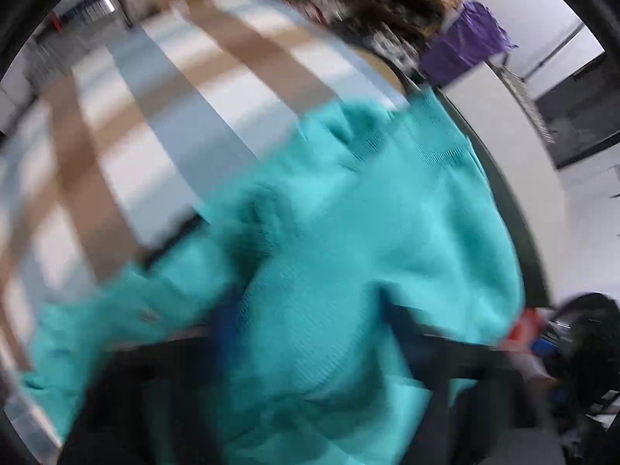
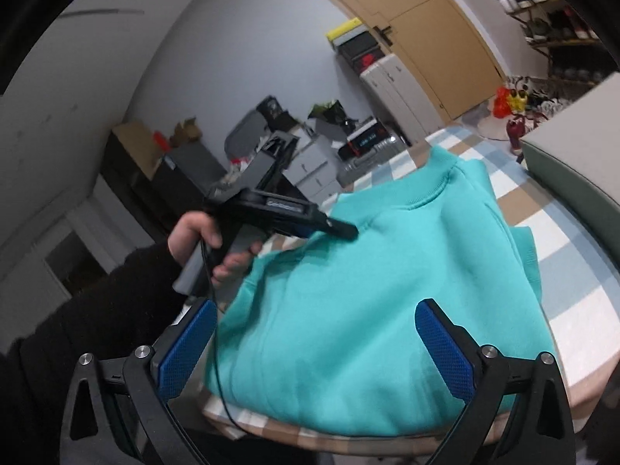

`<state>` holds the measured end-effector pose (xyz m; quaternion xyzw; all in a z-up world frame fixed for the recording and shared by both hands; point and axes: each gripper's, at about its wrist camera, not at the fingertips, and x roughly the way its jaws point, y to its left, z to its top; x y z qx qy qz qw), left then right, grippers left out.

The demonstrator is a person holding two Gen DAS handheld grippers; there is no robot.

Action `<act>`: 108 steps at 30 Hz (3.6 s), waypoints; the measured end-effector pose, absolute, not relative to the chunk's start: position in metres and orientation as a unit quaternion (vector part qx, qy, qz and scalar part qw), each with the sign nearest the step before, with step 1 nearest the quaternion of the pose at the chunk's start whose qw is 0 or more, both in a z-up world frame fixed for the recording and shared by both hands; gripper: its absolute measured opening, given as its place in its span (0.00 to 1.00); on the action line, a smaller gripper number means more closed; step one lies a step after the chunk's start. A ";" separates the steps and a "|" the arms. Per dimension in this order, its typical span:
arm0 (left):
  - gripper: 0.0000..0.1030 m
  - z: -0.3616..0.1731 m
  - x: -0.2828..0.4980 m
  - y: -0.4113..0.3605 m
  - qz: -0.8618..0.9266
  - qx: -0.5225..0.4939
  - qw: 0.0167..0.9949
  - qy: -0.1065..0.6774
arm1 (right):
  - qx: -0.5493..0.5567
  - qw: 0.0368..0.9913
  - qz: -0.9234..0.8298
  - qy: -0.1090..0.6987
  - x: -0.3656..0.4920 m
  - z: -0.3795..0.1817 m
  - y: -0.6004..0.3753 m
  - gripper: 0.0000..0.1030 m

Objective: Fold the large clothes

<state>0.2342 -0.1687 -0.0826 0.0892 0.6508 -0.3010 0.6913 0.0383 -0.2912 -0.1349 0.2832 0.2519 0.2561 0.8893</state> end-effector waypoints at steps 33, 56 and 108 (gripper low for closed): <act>0.92 0.009 0.203 -0.096 -0.252 0.163 0.807 0.508 | 0.238 0.890 0.257 0.293 0.026 -0.145 -0.268 1.00; 0.92 -0.023 0.247 -0.130 -0.309 0.024 0.762 0.568 | 0.096 0.859 0.115 0.490 0.268 -0.151 -0.307 0.14; 0.07 -0.033 0.204 -0.042 -0.150 0.224 0.828 0.492 | 0.107 0.935 0.067 0.333 0.141 -0.168 -0.251 0.83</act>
